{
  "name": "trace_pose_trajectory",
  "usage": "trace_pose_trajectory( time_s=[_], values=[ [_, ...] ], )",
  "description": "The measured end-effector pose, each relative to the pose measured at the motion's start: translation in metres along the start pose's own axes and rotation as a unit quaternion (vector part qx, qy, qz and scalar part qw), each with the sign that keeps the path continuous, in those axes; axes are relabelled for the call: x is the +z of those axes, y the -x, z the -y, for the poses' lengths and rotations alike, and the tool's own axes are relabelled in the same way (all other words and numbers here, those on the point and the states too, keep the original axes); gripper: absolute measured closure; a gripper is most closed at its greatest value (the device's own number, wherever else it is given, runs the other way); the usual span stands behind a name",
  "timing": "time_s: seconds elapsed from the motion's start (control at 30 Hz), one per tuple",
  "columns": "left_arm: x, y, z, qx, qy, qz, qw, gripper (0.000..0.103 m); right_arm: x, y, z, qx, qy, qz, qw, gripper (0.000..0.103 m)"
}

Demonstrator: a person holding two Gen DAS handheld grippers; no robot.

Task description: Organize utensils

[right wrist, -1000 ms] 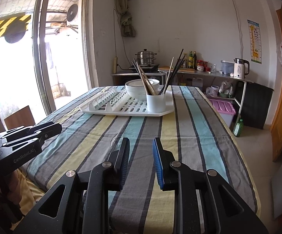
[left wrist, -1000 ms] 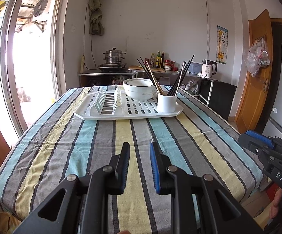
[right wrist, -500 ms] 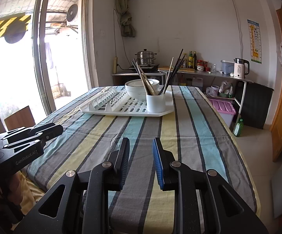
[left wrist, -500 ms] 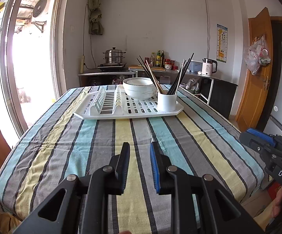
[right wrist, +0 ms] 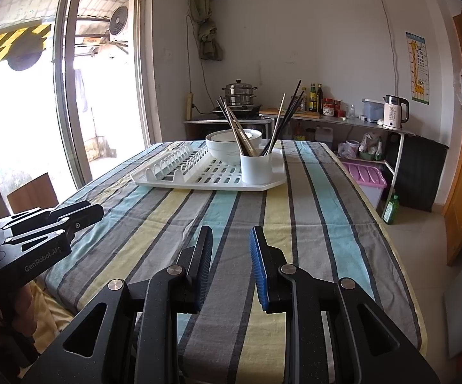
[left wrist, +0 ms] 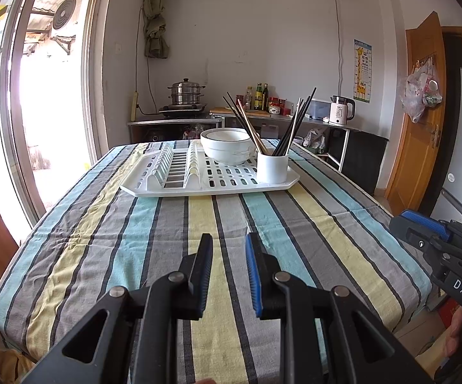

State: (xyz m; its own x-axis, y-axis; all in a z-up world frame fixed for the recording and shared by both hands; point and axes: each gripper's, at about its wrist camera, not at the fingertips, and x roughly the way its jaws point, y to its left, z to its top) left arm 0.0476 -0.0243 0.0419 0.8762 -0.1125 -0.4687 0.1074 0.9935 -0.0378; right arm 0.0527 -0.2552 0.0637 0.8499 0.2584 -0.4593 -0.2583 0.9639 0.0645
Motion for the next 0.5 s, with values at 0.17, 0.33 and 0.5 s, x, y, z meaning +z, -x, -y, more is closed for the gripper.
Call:
trace_pose_trajectory(
  time_s=[0.17, 0.33, 0.5],
  values=[
    [0.0002, 0.0004, 0.0003, 0.0, -0.001, 0.001, 1.0, 0.081, 0.0002, 0.0, 0.0003, 0.0, 0.0, 0.0, 1.0, 0.078],
    [0.0014, 0.0018, 0.0002, -0.002, 0.0, 0.001, 1.0, 0.081, 0.0, -0.0001, 0.0006, 0.001, 0.0, -0.001, 1.0, 0.078],
    [0.0024, 0.0017, 0.0011, 0.0, -0.002, 0.002, 1.0, 0.081, 0.0002, 0.0008, 0.0006, 0.002, 0.0, -0.001, 1.0, 0.078]
  ],
)
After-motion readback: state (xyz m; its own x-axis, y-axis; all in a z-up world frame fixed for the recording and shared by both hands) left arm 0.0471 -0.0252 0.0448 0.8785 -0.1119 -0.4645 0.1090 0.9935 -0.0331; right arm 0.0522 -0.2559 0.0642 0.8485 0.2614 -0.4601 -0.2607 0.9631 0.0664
